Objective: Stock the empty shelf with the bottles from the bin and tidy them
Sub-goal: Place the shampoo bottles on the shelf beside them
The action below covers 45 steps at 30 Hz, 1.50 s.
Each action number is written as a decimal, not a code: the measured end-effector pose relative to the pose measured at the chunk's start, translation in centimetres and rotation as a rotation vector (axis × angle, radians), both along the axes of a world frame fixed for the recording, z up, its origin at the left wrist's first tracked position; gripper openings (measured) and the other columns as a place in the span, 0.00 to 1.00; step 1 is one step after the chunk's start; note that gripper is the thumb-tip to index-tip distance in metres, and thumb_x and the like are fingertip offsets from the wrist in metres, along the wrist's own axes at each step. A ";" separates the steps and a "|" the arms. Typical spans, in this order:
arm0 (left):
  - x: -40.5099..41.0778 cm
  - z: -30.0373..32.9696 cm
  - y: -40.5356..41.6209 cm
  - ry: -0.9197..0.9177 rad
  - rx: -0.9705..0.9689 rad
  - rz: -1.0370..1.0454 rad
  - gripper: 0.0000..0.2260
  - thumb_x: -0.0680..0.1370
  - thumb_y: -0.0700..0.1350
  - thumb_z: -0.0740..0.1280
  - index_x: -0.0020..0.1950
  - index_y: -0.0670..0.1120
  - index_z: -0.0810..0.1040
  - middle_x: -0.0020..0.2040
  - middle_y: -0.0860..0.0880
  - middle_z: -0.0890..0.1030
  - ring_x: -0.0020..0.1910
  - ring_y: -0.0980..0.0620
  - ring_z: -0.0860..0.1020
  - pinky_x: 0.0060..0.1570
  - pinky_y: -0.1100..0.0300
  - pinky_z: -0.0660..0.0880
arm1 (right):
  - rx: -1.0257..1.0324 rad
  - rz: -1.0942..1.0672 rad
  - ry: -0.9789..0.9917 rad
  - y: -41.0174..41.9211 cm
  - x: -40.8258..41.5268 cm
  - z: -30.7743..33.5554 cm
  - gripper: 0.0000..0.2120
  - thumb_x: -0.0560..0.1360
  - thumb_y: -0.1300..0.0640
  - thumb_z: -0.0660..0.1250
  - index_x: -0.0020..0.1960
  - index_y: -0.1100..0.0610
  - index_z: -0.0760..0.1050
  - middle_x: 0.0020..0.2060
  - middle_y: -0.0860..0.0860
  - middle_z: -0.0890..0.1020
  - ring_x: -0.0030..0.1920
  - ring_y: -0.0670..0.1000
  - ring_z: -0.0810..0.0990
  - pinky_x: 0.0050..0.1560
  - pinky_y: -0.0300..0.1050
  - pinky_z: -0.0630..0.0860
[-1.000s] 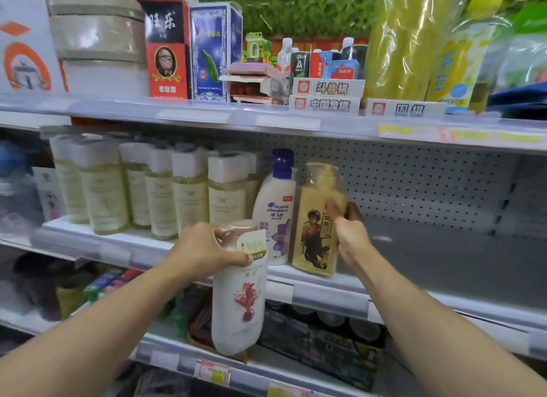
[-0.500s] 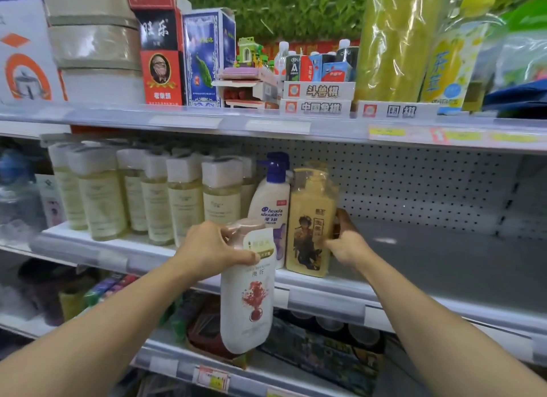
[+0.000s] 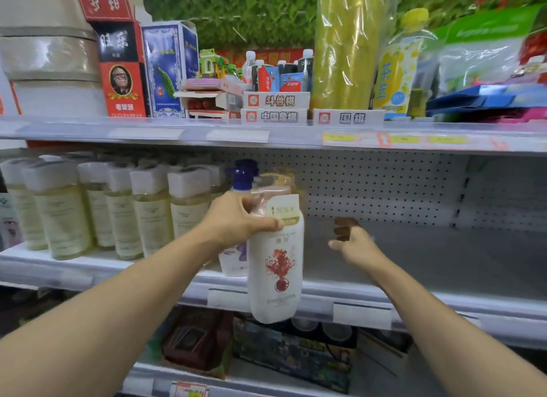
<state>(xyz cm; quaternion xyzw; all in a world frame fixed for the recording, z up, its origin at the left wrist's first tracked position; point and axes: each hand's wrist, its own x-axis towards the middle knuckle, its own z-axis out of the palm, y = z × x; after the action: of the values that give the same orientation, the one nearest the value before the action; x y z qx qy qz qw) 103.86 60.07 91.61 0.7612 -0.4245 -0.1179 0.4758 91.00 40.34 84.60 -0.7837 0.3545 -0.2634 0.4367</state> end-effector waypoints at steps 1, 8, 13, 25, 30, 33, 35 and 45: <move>-0.4 0.4 -0.9 -0.017 -0.007 -0.018 0.08 0.69 0.45 0.76 0.46 0.50 0.80 0.42 0.54 0.84 0.40 0.58 0.82 0.37 0.65 0.78 | -0.005 -0.015 0.007 -0.4 -0.7 0.1 0.22 0.77 0.60 0.66 0.69 0.59 0.65 0.65 0.57 0.73 0.63 0.56 0.72 0.64 0.53 0.70; -2.2 1.5 -6.8 -0.052 -0.007 -0.090 0.15 0.68 0.45 0.76 0.52 0.45 0.79 0.47 0.52 0.81 0.41 0.58 0.79 0.35 0.69 0.72 | -0.001 -0.053 -0.001 -2.3 -5.0 -0.5 0.22 0.77 0.58 0.67 0.69 0.57 0.65 0.65 0.55 0.73 0.61 0.53 0.72 0.62 0.48 0.70; -2.6 1.3 -9.8 -0.028 0.025 -0.107 0.15 0.67 0.47 0.77 0.49 0.42 0.81 0.47 0.49 0.83 0.47 0.49 0.81 0.53 0.54 0.77 | -0.003 -0.052 -0.009 -3.9 -6.2 -1.3 0.25 0.76 0.59 0.68 0.71 0.54 0.65 0.65 0.54 0.72 0.64 0.54 0.71 0.61 0.49 0.71; -4.1 0.4 -13.0 -0.028 0.015 -0.098 0.14 0.73 0.41 0.73 0.53 0.49 0.71 0.50 0.51 0.78 0.49 0.52 0.77 0.44 0.63 0.74 | 0.018 -0.061 -0.053 -5.8 -6.2 -3.2 0.26 0.74 0.63 0.69 0.69 0.54 0.66 0.62 0.55 0.73 0.62 0.54 0.72 0.58 0.47 0.71; -3.9 0.0 -13.4 -0.064 0.027 -0.053 0.16 0.74 0.40 0.71 0.57 0.48 0.68 0.57 0.47 0.78 0.55 0.49 0.77 0.44 0.62 0.73 | 0.014 -0.059 -0.055 -6.0 -6.2 -3.1 0.27 0.74 0.63 0.69 0.70 0.54 0.66 0.62 0.55 0.73 0.62 0.55 0.72 0.57 0.46 0.71; -4.0 -0.1 -13.5 -0.126 0.024 -0.041 0.17 0.74 0.40 0.71 0.57 0.49 0.68 0.56 0.48 0.78 0.51 0.52 0.77 0.44 0.62 0.75 | 0.012 -0.055 -0.052 -5.9 -6.2 -2.9 0.27 0.74 0.62 0.70 0.70 0.55 0.65 0.62 0.55 0.73 0.63 0.55 0.72 0.57 0.46 0.70; -4.2 -0.2 -13.5 -0.246 0.047 0.001 0.19 0.73 0.40 0.72 0.60 0.47 0.69 0.55 0.49 0.78 0.50 0.53 0.77 0.46 0.62 0.75 | 0.007 -0.050 -0.045 -5.9 -6.3 -2.9 0.27 0.74 0.61 0.71 0.70 0.55 0.65 0.63 0.55 0.73 0.63 0.55 0.72 0.56 0.46 0.70; -4.7 -3.4 -8.1 -0.815 0.087 0.273 0.20 0.74 0.39 0.69 0.60 0.48 0.64 0.50 0.50 0.73 0.42 0.52 0.72 0.37 0.59 0.68 | -0.130 0.008 0.102 -3.7 -6.4 -2.8 0.32 0.73 0.56 0.72 0.73 0.56 0.61 0.69 0.55 0.69 0.69 0.54 0.68 0.64 0.48 0.69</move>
<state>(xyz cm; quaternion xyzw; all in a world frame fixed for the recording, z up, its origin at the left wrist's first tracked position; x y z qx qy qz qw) 99.15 51.93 88.23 0.8141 -0.4678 0.2387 0.2480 84.59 36.64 81.81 -0.8243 0.3551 -0.2440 0.3672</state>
